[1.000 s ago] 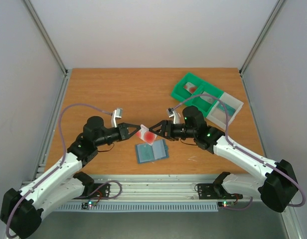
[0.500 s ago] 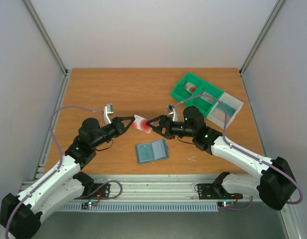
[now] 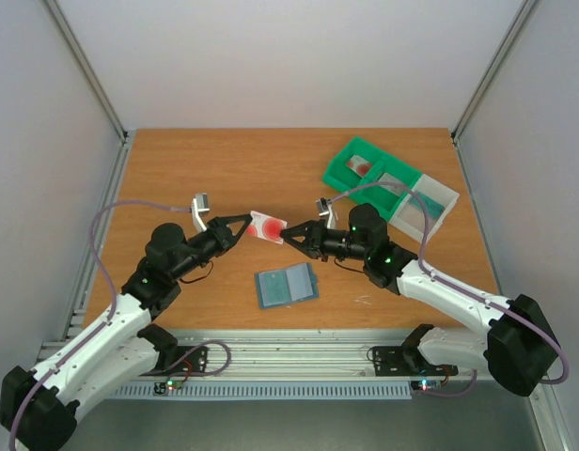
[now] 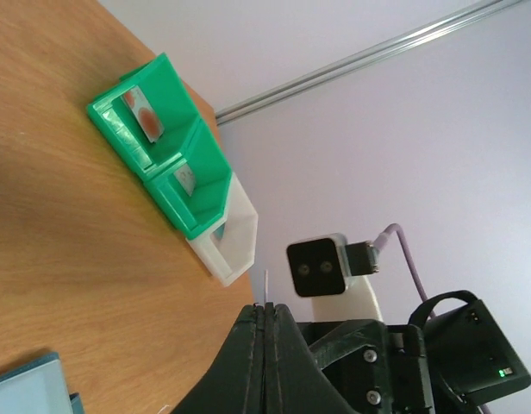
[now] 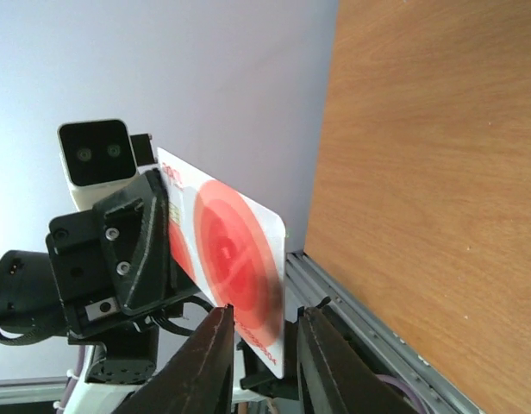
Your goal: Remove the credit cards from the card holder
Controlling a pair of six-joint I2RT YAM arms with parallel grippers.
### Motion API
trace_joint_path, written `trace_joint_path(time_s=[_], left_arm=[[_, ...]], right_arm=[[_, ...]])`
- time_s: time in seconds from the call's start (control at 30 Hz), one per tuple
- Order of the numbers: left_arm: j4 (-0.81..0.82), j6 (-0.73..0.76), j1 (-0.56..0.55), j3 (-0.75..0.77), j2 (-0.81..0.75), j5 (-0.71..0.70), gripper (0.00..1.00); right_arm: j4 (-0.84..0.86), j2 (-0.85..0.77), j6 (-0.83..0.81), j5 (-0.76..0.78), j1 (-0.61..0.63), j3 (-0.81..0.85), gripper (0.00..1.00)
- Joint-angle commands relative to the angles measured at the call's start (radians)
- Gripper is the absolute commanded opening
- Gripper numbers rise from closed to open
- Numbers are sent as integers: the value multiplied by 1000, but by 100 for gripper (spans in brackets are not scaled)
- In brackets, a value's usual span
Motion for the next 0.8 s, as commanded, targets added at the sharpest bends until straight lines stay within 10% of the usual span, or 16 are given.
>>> trace_joint_path(time_s=[0.0, 0.47, 0.77], left_arm=[[117, -28, 1, -28, -19, -23, 0], [126, -59, 2, -77, -33, -19, 2], [-67, -14, 2, -40, -79, -55, 60]], right_arm=[[107, 24, 38, -15, 5, -15, 19], [214, 11, 62, -4, 5, -70, 1], [186, 9, 23, -6, 4, -85, 1]])
